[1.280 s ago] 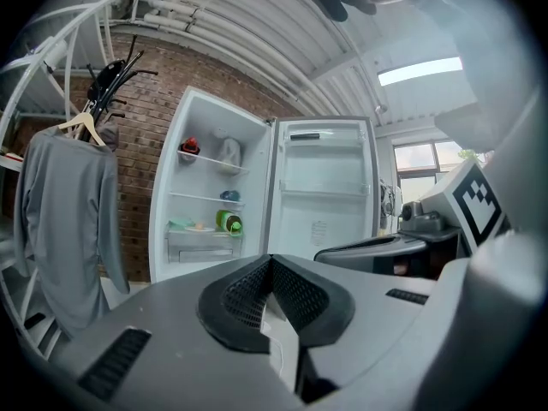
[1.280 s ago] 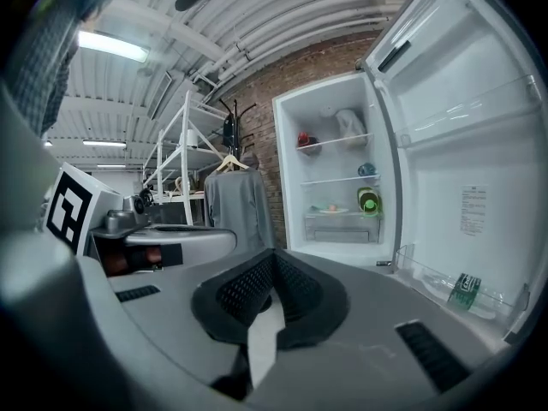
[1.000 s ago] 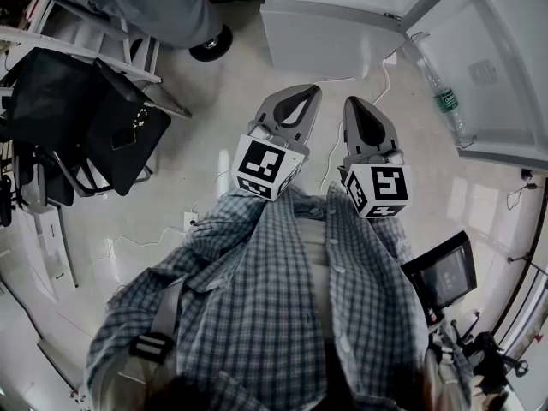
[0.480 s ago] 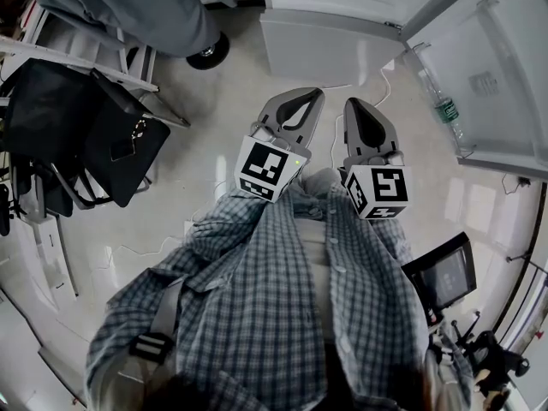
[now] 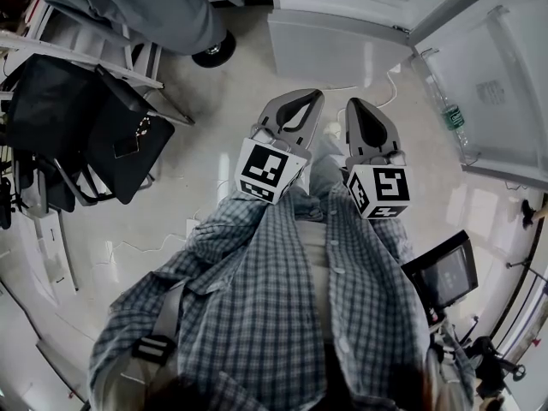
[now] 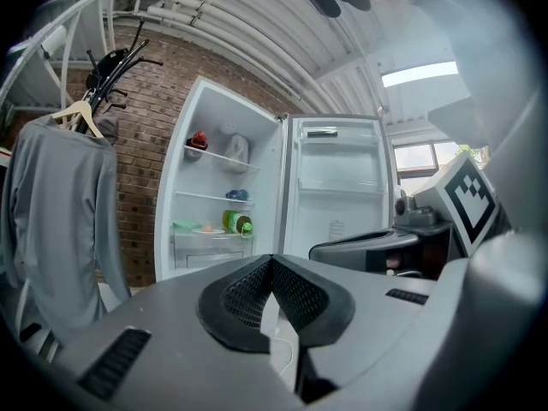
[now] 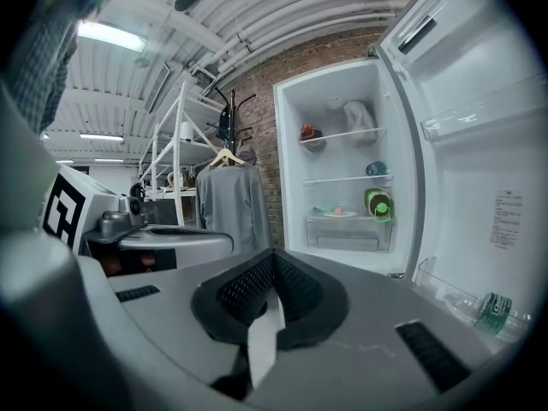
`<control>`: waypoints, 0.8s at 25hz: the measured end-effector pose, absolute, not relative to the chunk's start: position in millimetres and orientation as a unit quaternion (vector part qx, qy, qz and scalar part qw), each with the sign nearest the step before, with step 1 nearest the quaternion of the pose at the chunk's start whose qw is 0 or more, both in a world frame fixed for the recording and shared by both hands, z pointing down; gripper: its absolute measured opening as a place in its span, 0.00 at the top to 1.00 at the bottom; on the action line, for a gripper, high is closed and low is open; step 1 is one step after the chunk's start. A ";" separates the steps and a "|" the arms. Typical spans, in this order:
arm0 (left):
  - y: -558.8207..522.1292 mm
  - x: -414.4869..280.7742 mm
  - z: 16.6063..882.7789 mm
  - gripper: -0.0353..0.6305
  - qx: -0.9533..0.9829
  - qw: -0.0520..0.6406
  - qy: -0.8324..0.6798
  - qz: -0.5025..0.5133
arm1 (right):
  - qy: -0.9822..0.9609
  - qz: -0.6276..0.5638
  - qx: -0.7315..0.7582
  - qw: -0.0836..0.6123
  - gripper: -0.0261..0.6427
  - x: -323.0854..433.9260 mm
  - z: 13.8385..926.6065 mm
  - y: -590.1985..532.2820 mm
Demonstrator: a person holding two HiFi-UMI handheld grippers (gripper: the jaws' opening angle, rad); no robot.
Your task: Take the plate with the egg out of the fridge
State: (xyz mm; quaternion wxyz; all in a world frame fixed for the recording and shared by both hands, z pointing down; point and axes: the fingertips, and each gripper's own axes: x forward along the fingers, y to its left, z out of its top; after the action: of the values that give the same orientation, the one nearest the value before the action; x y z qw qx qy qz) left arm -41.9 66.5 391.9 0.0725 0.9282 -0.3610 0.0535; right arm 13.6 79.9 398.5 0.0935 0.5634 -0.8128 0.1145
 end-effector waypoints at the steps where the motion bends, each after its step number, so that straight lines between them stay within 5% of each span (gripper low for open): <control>1: 64.5 -41.8 392.5 0.94 0.927 0.073 -0.363 0.054 | -0.814 0.115 0.562 0.092 0.95 14.3 398.4 77.1; 20: -42.0 7.2 396.2 0.94 0.914 0.076 -0.394 0.057 | -0.837 0.111 0.528 0.087 0.95 59.6 400.2 -35.0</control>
State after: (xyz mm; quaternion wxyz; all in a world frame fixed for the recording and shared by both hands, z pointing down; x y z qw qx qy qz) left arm 7.2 -42.0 396.2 0.0760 0.9142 -0.3940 0.0568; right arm 59.6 -35.0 400.2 0.0869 0.5283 -0.8373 0.1107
